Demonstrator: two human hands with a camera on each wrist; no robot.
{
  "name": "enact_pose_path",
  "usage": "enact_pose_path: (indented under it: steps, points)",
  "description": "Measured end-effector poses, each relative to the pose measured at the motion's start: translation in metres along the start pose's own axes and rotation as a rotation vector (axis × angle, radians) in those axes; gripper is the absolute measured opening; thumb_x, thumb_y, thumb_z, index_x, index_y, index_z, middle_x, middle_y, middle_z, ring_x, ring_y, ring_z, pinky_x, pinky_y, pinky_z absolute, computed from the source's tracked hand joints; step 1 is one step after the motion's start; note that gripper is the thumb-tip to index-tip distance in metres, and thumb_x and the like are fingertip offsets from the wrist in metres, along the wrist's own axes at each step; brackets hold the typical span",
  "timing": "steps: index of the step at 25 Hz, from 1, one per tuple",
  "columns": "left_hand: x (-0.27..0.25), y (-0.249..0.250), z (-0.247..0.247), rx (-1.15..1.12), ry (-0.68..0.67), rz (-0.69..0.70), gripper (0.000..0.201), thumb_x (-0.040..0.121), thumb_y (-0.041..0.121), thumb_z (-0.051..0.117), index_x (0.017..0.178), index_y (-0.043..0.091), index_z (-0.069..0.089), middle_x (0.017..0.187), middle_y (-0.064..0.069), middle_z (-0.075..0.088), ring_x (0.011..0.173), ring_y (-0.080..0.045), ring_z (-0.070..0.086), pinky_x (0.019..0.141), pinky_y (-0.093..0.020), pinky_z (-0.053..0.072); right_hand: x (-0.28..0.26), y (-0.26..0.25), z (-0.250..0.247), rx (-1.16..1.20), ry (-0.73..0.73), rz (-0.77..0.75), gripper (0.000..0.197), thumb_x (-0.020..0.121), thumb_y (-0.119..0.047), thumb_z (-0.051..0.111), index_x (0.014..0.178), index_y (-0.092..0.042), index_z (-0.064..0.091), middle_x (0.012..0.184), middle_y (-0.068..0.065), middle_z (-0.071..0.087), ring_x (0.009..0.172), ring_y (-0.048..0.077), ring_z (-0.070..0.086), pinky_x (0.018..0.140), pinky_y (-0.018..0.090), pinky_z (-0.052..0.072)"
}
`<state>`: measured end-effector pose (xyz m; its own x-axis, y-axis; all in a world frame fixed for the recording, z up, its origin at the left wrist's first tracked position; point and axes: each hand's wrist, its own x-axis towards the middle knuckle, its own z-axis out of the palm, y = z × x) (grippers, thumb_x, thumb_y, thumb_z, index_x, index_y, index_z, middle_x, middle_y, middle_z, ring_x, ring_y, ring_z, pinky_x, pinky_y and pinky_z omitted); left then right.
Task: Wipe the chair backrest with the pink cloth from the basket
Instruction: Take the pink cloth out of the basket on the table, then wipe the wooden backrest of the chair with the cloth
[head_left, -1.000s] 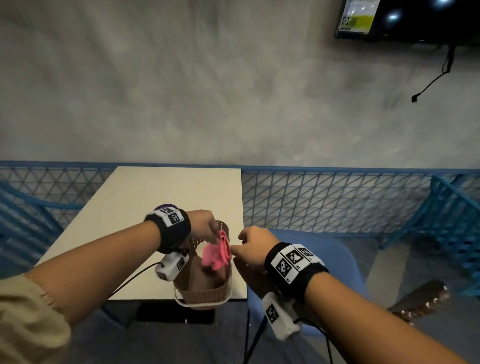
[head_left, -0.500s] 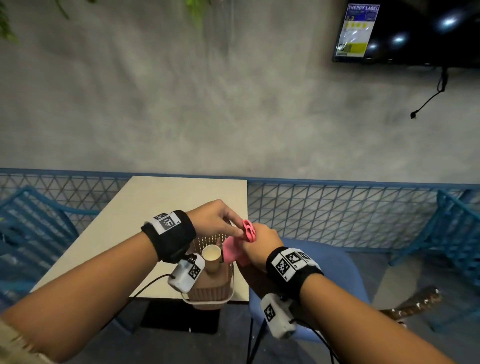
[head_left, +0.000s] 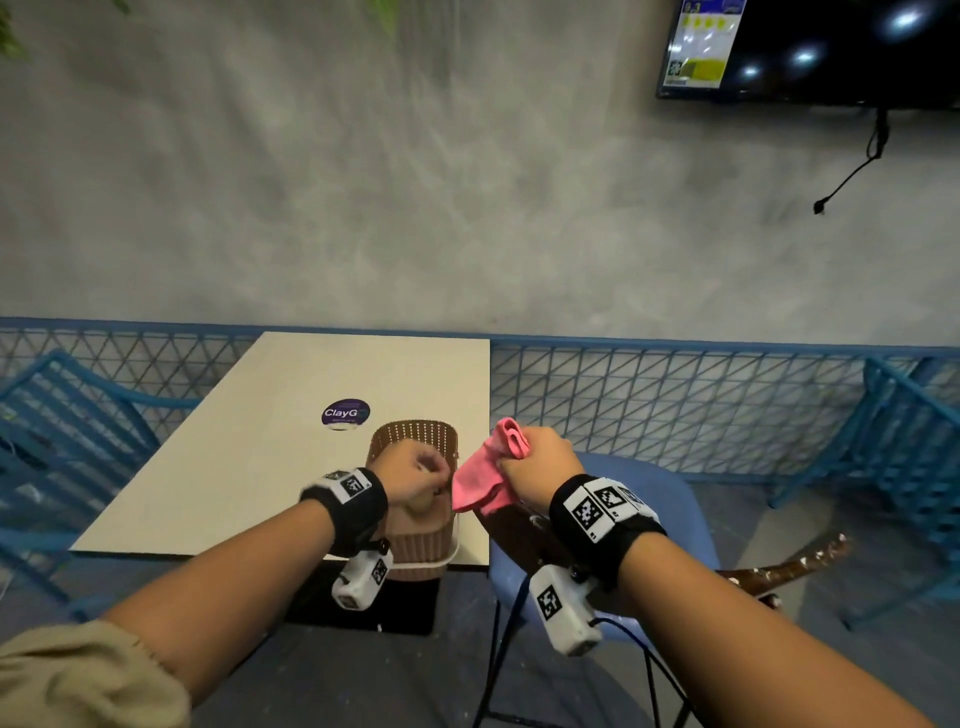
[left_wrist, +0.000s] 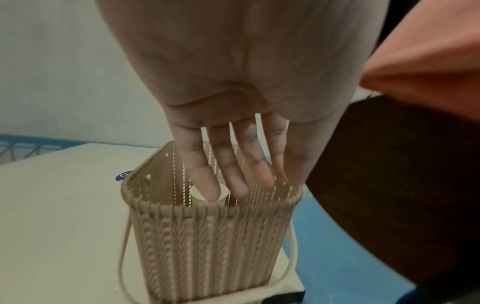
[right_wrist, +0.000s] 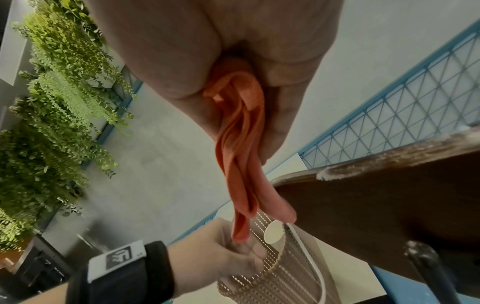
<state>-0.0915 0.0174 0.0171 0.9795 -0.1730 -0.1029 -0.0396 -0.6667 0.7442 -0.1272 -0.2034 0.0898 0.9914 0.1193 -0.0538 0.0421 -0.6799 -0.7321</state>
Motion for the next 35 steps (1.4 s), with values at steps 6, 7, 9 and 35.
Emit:
enact_pose_path:
  steps: [6, 7, 9, 35]
  points:
    - [0.002, -0.046, 0.041, 0.542, -0.271, -0.108, 0.014, 0.082, 0.037, 0.058, 0.089, 0.026, 0.061, 0.091, 0.0, 0.069, 0.082, -0.02, 0.061, 0.076, -0.028, 0.047, -0.013, 0.012, 0.002, 0.0, -0.043, 0.043, 0.013, 0.086, -0.016, 0.057, 0.08, -0.01, 0.067, 0.083, 0.013, 0.071, 0.079, 0.029, 0.068, 0.073, 0.04, 0.059]
    - [0.004, -0.048, 0.046, 0.616, -0.265, -0.105, 0.014, 0.082, 0.038, 0.06, 0.09, 0.027, 0.056, 0.09, 0.001, 0.065, 0.081, -0.02, 0.055, 0.077, -0.028, 0.047, -0.013, 0.013, 0.002, -0.006, -0.049, 0.042, 0.013, 0.086, -0.016, 0.057, 0.083, -0.009, 0.068, 0.084, 0.014, 0.071, 0.081, 0.03, 0.068, 0.076, 0.041, 0.059]
    - [0.011, -0.05, 0.051, 0.767, -0.255, -0.143, 0.016, 0.085, 0.026, 0.067, 0.091, 0.022, 0.053, 0.096, -0.002, 0.063, 0.082, -0.021, 0.053, 0.08, -0.028, 0.048, -0.015, 0.014, 0.001, -0.014, -0.053, 0.036, 0.014, 0.086, -0.016, 0.058, 0.084, -0.008, 0.069, 0.085, 0.014, 0.071, 0.083, 0.029, 0.068, 0.077, 0.04, 0.059]
    - [-0.055, 0.103, 0.033, -0.471, -0.224, 0.274, 0.035, 0.095, 0.04, 0.059, 0.112, 0.013, 0.073, 0.111, -0.01, 0.074, 0.102, -0.024, 0.069, 0.088, -0.034, 0.053, -0.065, 0.045, -0.052, 0.732, -0.035, -0.034, 0.031, 0.078, 0.0, 0.081, 0.103, -0.004, 0.064, 0.084, 0.008, 0.07, 0.071, 0.016, 0.066, 0.061, 0.028, 0.055]
